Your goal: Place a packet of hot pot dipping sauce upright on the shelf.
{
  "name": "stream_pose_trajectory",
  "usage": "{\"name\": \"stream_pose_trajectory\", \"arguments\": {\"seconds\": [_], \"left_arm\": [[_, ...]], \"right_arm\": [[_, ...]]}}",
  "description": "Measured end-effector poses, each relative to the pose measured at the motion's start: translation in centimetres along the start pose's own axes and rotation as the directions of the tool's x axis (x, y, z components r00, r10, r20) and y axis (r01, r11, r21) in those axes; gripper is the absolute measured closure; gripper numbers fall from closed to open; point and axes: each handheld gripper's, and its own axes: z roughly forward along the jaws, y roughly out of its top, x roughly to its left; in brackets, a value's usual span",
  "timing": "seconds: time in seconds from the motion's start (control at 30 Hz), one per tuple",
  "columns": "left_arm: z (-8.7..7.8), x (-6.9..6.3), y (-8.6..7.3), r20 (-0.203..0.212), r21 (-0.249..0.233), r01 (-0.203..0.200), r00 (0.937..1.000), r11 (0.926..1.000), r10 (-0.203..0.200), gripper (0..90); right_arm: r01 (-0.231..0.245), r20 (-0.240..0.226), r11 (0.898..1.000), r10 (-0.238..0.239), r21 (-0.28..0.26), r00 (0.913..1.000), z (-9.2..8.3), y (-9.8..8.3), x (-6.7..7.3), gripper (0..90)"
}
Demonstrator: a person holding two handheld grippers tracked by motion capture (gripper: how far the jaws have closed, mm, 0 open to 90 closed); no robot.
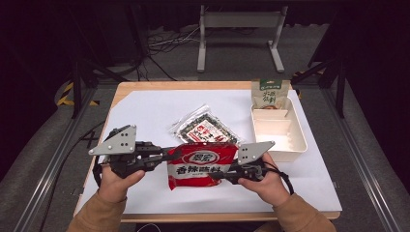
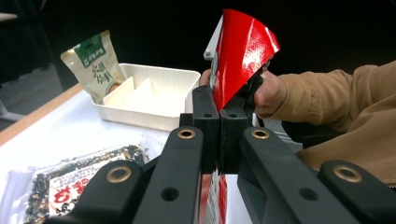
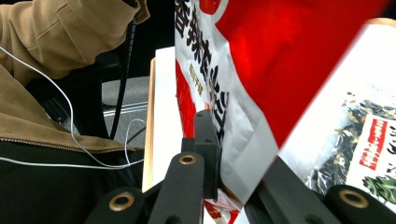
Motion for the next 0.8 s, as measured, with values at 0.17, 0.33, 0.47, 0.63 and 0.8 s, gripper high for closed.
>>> {"name": "stream_pose_trajectory", "arguments": {"seconds": [0.17,0.33,0.47,0.63,0.8], "left_arm": [[0.0,0.2,-0.1,-0.003,0.004,0.015,0.9999,0.9999,-0.015,83.3],[0.3,0.6,-0.4,-0.033,0.042,0.038,0.9988,0.9984,-0.037,61.4],[0.3,0.7,-0.5,-0.067,0.068,0.030,0.9974,0.9972,-0.025,55.7],[0.0,1.3,-0.9,-0.092,0.077,0.063,0.9942,0.9951,-0.056,53.3],[-0.3,1.7,-1.3,-0.117,0.087,0.078,0.9908,0.9932,-0.068,52.7]], "right_arm": [[-0.010,0.007,1.000,0.010,0.015,0.9999,-0.6,0.1,-0.2,87.2],[-0.015,0.018,1.000,0.014,0.027,0.9997,-1.6,0.3,-0.3,87.4],[-0.009,0.034,0.999,0.008,0.034,0.9994,-2.4,0.5,-0.4,87.4],[-0.015,0.074,0.999,0.012,0.039,0.9972,-4.2,0.9,-0.9,87.4],[-0.033,0.101,0.998,0.029,0.043,0.9945,-5.8,1.1,-1.5,87.4]]}}
